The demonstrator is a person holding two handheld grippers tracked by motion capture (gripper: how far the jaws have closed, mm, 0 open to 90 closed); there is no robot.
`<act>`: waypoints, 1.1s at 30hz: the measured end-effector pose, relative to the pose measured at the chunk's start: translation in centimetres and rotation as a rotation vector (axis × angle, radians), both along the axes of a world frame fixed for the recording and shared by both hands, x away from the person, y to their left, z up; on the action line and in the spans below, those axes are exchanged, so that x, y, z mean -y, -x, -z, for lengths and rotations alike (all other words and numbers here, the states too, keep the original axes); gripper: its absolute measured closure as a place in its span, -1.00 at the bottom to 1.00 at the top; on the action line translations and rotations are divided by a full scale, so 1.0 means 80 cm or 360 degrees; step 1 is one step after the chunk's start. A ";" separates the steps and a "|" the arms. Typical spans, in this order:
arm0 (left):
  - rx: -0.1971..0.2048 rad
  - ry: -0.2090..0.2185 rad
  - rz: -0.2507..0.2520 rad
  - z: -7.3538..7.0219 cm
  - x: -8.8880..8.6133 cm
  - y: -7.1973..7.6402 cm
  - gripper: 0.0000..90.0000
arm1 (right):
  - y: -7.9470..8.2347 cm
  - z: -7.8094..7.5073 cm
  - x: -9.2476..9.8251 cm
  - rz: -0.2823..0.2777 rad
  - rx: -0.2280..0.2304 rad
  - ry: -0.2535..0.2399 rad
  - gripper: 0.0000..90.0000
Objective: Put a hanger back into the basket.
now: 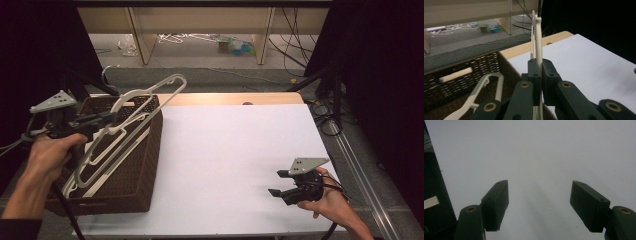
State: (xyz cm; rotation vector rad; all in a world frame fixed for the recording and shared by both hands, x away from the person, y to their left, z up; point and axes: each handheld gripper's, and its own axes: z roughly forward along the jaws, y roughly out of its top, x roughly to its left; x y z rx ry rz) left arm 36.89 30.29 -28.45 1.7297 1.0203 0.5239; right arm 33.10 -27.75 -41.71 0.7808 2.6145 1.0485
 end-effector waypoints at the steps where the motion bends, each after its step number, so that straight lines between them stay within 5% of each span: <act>1: -0.0011 0.0005 -0.0025 0.002 -0.007 0.001 0.92 | 0.000 0.000 0.000 -0.0002 -0.0002 0.0002 -0.28; 9: -0.0002 0.0001 -0.0122 0.020 -0.050 0.004 0.92 | 0.000 0.003 0.001 -0.0008 -0.0012 0.0005 -0.28; 20: 0.0013 -0.0051 -0.0133 0.055 -0.089 0.007 0.92 | 0.001 0.006 0.001 -0.0012 -0.0026 0.0007 -0.28; 33: -0.0043 -0.0045 -0.0093 0.087 -0.104 0.011 0.92 | 0.001 0.008 0.001 -0.0008 -0.0025 0.0005 -0.28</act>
